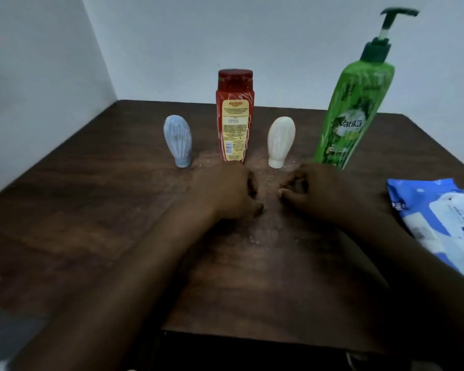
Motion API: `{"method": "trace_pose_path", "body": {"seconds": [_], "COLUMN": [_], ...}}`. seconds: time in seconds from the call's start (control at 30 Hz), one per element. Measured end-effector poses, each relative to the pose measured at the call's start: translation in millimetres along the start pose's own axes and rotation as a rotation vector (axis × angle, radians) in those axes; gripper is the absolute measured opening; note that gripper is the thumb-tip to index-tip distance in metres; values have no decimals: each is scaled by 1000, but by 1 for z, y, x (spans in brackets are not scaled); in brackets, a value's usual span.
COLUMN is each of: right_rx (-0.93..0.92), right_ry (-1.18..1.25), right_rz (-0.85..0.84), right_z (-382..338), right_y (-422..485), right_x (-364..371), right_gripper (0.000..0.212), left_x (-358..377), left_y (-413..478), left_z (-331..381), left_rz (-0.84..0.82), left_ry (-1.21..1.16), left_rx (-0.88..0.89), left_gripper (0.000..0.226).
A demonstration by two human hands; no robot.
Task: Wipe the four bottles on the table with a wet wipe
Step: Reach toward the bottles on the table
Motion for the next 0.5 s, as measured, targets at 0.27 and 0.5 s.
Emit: {"method": "trace_pose_path", "body": {"seconds": [0.27, 0.5], "right_rx": [29, 37], "right_ry": [46, 52], "right_rz": [103, 104], "right_z": [-8, -8], "right_y": [-24, -33], "right_x": [18, 21], "right_gripper": [35, 39], "left_x": [16, 30], "left_y": [-10, -24], "left_z": [-3, -7], "left_rz": [86, 205], "left_ry": [-65, -111], "left_rx": [-6, 6], "left_gripper": [39, 45]}}
Point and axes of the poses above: each hand's wrist, its own y-axis towards the middle knuckle, its own x-axis out of the palm, z = x × y, the point moved 2 cm from there along y, towards the middle knuckle, and after that the axes turned 2 degrees about z, right-handed, at the moved point
